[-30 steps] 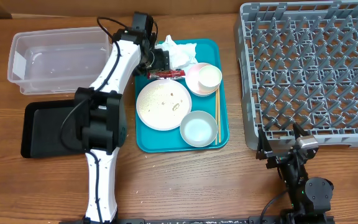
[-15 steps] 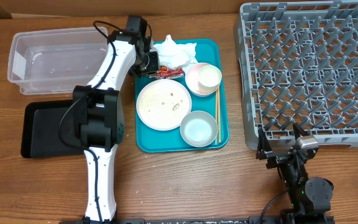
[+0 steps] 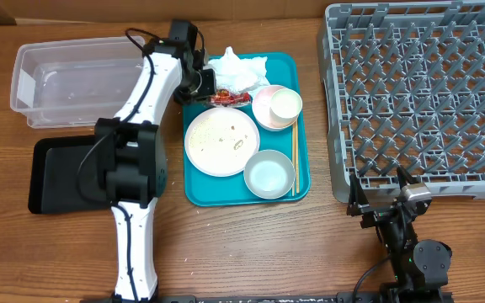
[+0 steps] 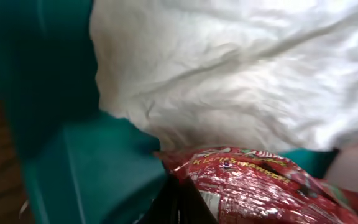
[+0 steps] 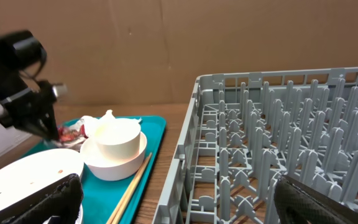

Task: Sort waste into correct bins and load items into the dishwasher
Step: 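Close the left gripper on the red snack wrapper and lift, then carry the wrapper left and drop it into the clear bin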

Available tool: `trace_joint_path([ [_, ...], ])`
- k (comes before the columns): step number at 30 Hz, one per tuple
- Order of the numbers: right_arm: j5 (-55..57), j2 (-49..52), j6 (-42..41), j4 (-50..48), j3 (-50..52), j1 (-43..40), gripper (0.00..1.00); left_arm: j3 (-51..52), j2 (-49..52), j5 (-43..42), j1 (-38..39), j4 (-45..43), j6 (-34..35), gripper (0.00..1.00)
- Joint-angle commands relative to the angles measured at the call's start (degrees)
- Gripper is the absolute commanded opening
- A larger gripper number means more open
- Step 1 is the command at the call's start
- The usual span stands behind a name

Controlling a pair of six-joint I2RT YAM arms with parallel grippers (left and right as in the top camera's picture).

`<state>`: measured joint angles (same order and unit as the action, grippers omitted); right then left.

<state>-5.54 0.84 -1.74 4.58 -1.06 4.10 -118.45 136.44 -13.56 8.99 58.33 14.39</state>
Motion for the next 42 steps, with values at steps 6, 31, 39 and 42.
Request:
trace_joint_path([
  [6, 0.4, -0.5, -0.2, -0.2, 0.6, -0.4, 1.00, -0.7, -11.8, -1.3, -2.2, 2.2, 0.2, 0.04],
  [31, 0.4, -0.5, -0.2, -0.2, 0.6, -0.4, 1.00, -0.7, -19.2, -0.3, -20.4, 2.2, 9.5, 0.04],
  [39, 0.3, -0.5, -0.2, -0.2, 0.6, -0.4, 1.00, -0.6, -19.3, 13.7, -25.2, 5.8, 18.0, 0.04],
  [42, 0.4, -0.5, -0.2, -0.2, 0.6, -0.4, 1.00, -0.3, -19.3, 20.0, -25.8, 6.6, 18.2, 0.04],
])
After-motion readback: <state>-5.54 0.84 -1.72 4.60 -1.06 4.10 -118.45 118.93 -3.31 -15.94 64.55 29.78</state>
